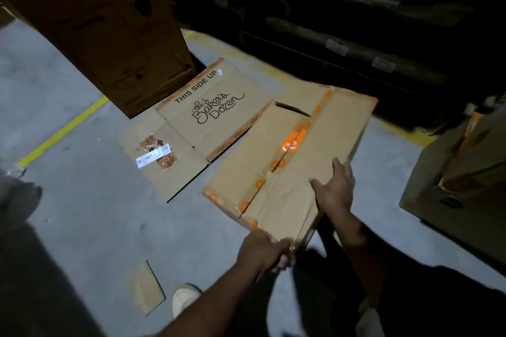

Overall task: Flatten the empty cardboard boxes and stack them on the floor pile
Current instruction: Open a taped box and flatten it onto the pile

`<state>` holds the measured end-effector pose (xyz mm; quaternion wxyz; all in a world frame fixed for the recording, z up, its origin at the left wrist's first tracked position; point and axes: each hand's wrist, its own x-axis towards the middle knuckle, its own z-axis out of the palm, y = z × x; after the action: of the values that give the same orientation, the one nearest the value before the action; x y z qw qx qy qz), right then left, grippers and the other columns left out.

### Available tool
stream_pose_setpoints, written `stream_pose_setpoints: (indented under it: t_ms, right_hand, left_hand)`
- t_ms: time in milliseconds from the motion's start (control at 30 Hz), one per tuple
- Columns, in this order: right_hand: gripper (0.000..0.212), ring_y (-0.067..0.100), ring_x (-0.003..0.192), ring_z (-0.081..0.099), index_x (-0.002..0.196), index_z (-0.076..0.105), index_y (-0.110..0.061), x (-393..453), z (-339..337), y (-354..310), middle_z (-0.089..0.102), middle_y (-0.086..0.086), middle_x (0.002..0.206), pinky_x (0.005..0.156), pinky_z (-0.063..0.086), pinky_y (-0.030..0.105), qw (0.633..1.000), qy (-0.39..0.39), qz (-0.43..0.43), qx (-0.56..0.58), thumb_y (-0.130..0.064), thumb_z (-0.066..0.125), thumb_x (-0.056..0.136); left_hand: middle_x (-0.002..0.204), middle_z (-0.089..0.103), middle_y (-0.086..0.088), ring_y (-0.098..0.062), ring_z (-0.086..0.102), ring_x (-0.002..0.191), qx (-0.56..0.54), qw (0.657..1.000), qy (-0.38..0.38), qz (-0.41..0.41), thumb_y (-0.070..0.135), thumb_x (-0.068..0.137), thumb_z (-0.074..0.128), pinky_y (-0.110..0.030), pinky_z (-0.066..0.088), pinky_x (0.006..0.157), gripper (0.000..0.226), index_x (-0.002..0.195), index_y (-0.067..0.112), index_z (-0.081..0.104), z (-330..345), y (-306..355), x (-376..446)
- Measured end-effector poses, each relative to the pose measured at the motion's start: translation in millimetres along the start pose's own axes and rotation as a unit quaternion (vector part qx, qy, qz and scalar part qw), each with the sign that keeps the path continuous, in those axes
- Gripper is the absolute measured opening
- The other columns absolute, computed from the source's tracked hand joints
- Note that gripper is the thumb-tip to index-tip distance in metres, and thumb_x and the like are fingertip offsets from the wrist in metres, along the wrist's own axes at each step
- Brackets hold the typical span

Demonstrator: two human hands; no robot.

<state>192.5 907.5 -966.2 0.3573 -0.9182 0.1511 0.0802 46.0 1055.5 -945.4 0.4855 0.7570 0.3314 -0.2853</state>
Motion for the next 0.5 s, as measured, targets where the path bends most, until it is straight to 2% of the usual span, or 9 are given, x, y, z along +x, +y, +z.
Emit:
stream_pose_setpoints:
  t_ms: [33, 100, 133, 167, 233, 333, 400, 433, 500]
  right_hand:
    - [0.081, 0.030, 0.148, 0.022, 0.154, 0.035, -0.015, 3, -2, -2, 0.016, 0.006, 0.166, 0.115, 0.030, 0.038, 0.999, -0.024, -0.027, -0.008, -0.025, 0.077, 0.086]
    - [0.073, 0.024, 0.149, 0.021, 0.154, 0.035, -0.016, 8, -5, 1, 0.015, 0.002, 0.166, 0.116, 0.027, 0.034, 0.996, -0.049, -0.062, -0.027, -0.019, 0.071, 0.090]
    - [0.067, 0.023, 0.150, 0.020, 0.153, 0.037, -0.015, 8, -6, 4, 0.017, 0.002, 0.166, 0.116, 0.026, 0.032, 0.995, -0.052, -0.075, -0.045, -0.013, 0.067, 0.092]
    - [0.062, 0.023, 0.150, 0.020, 0.151, 0.040, -0.013, 6, -5, 10, 0.021, 0.004, 0.165, 0.117, 0.024, 0.030, 0.992, -0.055, -0.087, -0.067, -0.007, 0.061, 0.093]
    - [0.055, 0.027, 0.150, 0.021, 0.146, 0.047, -0.009, -3, -2, 23, 0.028, 0.010, 0.162, 0.118, 0.023, 0.031, 0.989, -0.036, -0.095, -0.106, -0.001, 0.047, 0.092]
    - [0.051, 0.035, 0.144, 0.036, 0.132, 0.060, -0.001, -13, 6, 29, 0.047, 0.023, 0.148, 0.120, 0.026, 0.048, 0.972, -0.004, -0.164, -0.166, -0.022, 0.033, 0.094]
    - [0.053, 0.032, 0.148, 0.029, 0.138, 0.057, -0.011, -22, 10, 20, 0.039, 0.017, 0.156, 0.121, 0.022, 0.048, 0.957, -0.087, -0.185, -0.206, -0.042, 0.037, 0.100]
    - [0.057, 0.029, 0.150, 0.023, 0.143, 0.051, -0.015, -25, 13, 17, 0.031, 0.012, 0.160, 0.121, 0.021, 0.046, 0.949, -0.137, -0.193, -0.211, -0.050, 0.047, 0.098]
    - [0.077, 0.027, 0.144, 0.025, 0.144, 0.044, -0.016, -31, 18, 13, 0.032, 0.009, 0.156, 0.115, 0.029, 0.040, 0.935, -0.167, -0.214, -0.230, -0.058, 0.066, 0.084]
  left_hand:
    - [0.064, 0.071, 0.001, -0.018, 0.068, 0.064, 0.060, 0.995, 0.076, 0.034, 0.049, 0.082, 0.069, -0.035, 0.058, 0.069, 0.038, 0.068, 0.014, 0.069, -8, 10, 3]
    - [0.079, 0.071, 0.006, -0.018, 0.068, 0.080, 0.121, 0.950, 0.266, 0.112, 0.044, 0.081, 0.073, -0.032, 0.054, 0.071, 0.024, 0.080, 0.022, 0.065, -35, 23, 14]
    - [0.092, 0.071, 0.007, -0.018, 0.066, 0.093, 0.110, 0.932, 0.314, 0.143, 0.039, 0.079, 0.078, -0.033, 0.053, 0.077, 0.023, 0.093, 0.025, 0.066, -49, 24, 23]
    - [0.110, 0.068, 0.003, -0.019, 0.061, 0.110, 0.108, 0.927, 0.326, 0.153, 0.036, 0.077, 0.082, -0.034, 0.051, 0.087, 0.041, 0.112, 0.023, 0.064, -65, 25, 32]
    - [0.146, 0.047, -0.007, -0.025, 0.038, 0.139, 0.126, 0.943, 0.284, 0.116, 0.041, 0.071, 0.089, -0.042, 0.041, 0.109, 0.090, 0.145, 0.014, 0.045, -93, 19, 52]
    - [0.166, 0.013, -0.012, -0.030, 0.011, 0.153, 0.164, 0.967, 0.188, 0.055, 0.060, 0.059, 0.089, -0.054, 0.023, 0.119, 0.131, 0.160, 0.015, 0.018, -104, 6, 75]
    - [0.165, 0.013, -0.014, -0.033, 0.014, 0.152, 0.141, 0.979, 0.136, 0.059, 0.070, 0.049, 0.088, -0.056, 0.025, 0.117, 0.143, 0.159, 0.015, 0.015, -95, 0, 78]
    - [0.163, 0.016, -0.014, -0.034, 0.019, 0.150, 0.117, 0.982, 0.130, 0.068, 0.071, 0.045, 0.089, -0.054, 0.030, 0.115, 0.147, 0.158, 0.014, 0.015, -89, -2, 76]
    - [0.163, 0.013, -0.013, -0.034, 0.023, 0.148, 0.131, 0.976, 0.153, 0.078, 0.074, 0.043, 0.088, -0.054, 0.034, 0.113, 0.155, 0.159, 0.014, 0.005, -77, -3, 71]
